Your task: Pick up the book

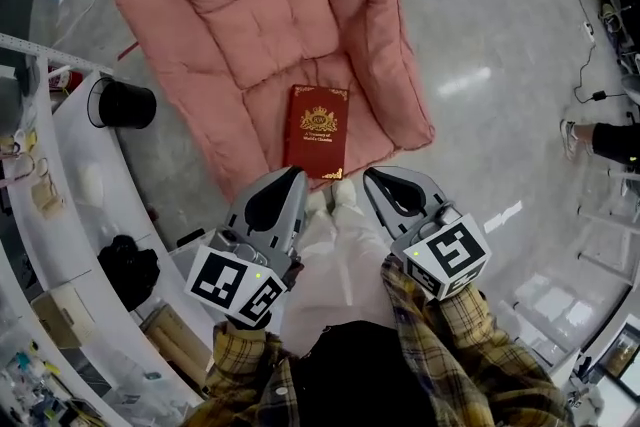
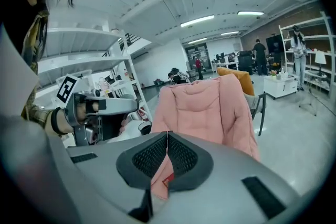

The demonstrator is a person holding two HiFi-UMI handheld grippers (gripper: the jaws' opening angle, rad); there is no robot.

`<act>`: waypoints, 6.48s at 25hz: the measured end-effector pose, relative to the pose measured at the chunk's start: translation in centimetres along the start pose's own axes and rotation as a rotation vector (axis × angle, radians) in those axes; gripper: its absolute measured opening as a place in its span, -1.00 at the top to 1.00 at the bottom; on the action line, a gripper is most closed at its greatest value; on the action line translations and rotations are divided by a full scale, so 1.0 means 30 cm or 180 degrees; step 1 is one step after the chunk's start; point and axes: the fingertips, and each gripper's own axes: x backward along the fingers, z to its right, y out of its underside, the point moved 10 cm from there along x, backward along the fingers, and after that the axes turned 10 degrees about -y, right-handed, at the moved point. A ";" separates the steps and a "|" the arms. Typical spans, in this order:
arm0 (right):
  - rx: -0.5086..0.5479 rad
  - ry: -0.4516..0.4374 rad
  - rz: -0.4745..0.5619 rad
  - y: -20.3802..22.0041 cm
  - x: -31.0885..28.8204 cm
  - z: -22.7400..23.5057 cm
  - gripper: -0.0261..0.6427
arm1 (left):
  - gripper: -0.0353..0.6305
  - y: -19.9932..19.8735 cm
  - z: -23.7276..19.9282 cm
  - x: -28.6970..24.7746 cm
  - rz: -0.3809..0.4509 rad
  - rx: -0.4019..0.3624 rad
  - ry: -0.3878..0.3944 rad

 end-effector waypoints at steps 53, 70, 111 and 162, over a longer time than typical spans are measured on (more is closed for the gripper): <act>-0.2787 -0.0624 -0.1049 1.157 -0.556 0.528 0.02 | 0.88 0.750 -0.383 -0.472 -0.0999 0.0049 -0.0220; -0.3782 -0.1254 -0.0351 1.283 -0.645 0.566 0.00 | 0.88 0.824 -0.401 -0.450 -0.1081 0.0072 -0.0209; -0.3595 -0.1107 -0.0390 0.953 -0.656 0.518 0.15 | 0.88 0.641 -0.306 -0.369 -0.0738 0.0021 -0.0294; -0.1588 -0.1416 0.0215 -0.039 0.077 0.003 0.15 | 0.88 -0.051 0.186 0.167 0.0508 -0.0001 -0.0166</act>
